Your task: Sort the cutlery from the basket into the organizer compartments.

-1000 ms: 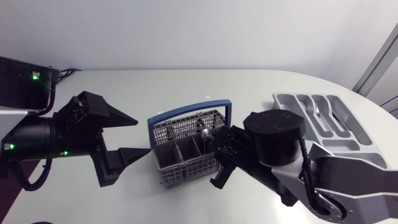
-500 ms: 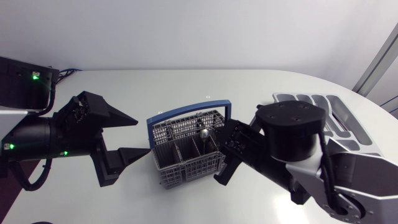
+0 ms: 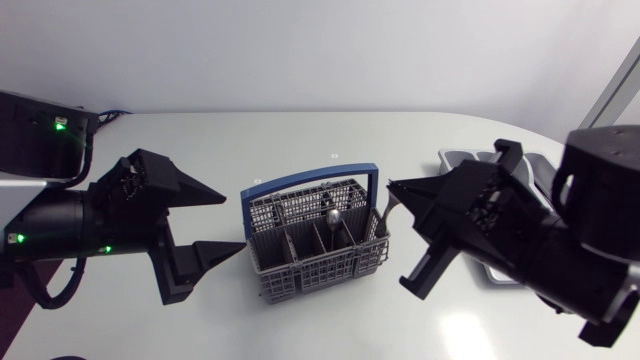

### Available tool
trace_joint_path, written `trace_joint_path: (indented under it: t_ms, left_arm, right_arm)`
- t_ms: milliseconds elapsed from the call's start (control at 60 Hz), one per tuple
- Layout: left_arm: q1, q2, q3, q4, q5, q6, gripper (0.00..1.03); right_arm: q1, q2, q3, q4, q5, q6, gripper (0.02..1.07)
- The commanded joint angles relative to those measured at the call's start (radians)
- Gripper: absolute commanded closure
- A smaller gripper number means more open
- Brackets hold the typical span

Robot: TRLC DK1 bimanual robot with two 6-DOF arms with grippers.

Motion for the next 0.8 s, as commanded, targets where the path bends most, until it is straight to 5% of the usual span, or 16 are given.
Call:
trace_joint_path:
  t_ms: [0,133,450,667,783]
  left_arm:
    - [-0.016,0.009,0.0,-0.001,-0.015,-0.024,0.11]
    - [-0.021,0.011,0.006,-0.001,-0.021,-0.027,0.11]
    - [-0.036,0.019,0.008,-0.001,-0.027,-0.03,0.11]
    - [-0.036,0.02,0.011,-0.003,-0.03,-0.03,0.1]
    - [-0.041,0.026,0.016,-0.001,-0.03,-0.03,0.1]
  right_arm:
    - [-0.065,-0.055,0.05,-0.065,-0.037,0.015,1.01]
    - [-0.202,-0.097,0.127,-0.174,-0.182,0.052,1.01]
    - [-0.349,-0.107,0.233,-0.279,-0.307,0.088,1.01]
    - [-0.745,-0.011,0.314,-0.354,-0.642,0.085,1.01]
    - [-0.866,0.068,0.338,-0.369,-0.729,0.059,1.01]
